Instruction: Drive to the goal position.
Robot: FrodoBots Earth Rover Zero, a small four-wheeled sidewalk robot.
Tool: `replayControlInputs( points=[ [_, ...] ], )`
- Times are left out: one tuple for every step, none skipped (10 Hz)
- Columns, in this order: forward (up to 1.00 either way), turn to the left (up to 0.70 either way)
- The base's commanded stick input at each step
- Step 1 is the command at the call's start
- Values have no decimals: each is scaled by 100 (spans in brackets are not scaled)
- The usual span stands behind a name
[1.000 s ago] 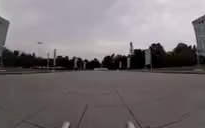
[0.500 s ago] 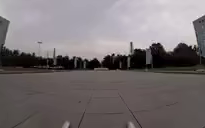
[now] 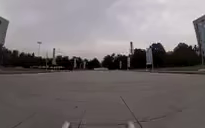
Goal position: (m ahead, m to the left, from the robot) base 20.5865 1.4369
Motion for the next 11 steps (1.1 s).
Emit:
replayControlInputs(
  points=[
    [60,0],
    [60,0],
    [60,0],
    [60,0],
    [60,0],
    [60,0],
    [60,0],
    [60,0],
    [60,0],
    [60,0],
    [60,0]
  ],
)
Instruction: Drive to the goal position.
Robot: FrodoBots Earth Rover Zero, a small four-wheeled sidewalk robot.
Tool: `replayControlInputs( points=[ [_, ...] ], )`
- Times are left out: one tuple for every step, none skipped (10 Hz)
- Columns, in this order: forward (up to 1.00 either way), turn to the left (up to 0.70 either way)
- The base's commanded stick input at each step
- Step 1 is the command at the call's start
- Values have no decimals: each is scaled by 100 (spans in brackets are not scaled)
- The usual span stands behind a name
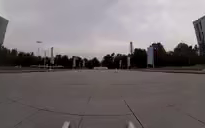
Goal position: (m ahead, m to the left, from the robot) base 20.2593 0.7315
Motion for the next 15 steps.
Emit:
replayControlInputs(
  points=[
    [60,0],
    [60,0],
    [60,0],
    [60,0],
    [60,0],
    [60,0],
    [60,0],
    [60,0],
    [60,0],
    [60,0],
    [60,0],
    [60,0],
    [60,0],
    [60,0],
    [60,0]
  ],
)
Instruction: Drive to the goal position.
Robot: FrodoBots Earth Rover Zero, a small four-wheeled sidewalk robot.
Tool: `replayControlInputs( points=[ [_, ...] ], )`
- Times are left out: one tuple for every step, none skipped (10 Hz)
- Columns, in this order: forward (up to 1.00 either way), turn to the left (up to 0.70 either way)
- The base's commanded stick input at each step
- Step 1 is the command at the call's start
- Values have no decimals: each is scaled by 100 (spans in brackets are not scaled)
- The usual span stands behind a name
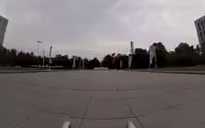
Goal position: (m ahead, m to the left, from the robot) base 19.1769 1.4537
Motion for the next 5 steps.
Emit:
replayControlInputs(
  points=[
    [60,0],
    [60,0],
    [60,0],
    [60,0],
    [60,0]
  ],
)
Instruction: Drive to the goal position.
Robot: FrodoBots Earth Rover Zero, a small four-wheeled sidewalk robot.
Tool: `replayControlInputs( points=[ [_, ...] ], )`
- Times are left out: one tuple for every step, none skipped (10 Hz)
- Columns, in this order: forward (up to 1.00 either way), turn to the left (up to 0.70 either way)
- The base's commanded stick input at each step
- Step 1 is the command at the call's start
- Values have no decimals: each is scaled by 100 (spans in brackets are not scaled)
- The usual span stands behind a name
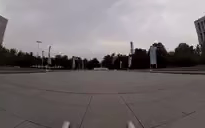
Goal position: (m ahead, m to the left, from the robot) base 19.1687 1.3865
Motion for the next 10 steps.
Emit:
replayControlInputs(
  points=[
    [60,0],
    [60,0],
    [60,0],
    [60,0],
    [60,0],
    [60,0],
    [60,0],
    [60,0],
    [60,0],
    [60,0]
  ],
)
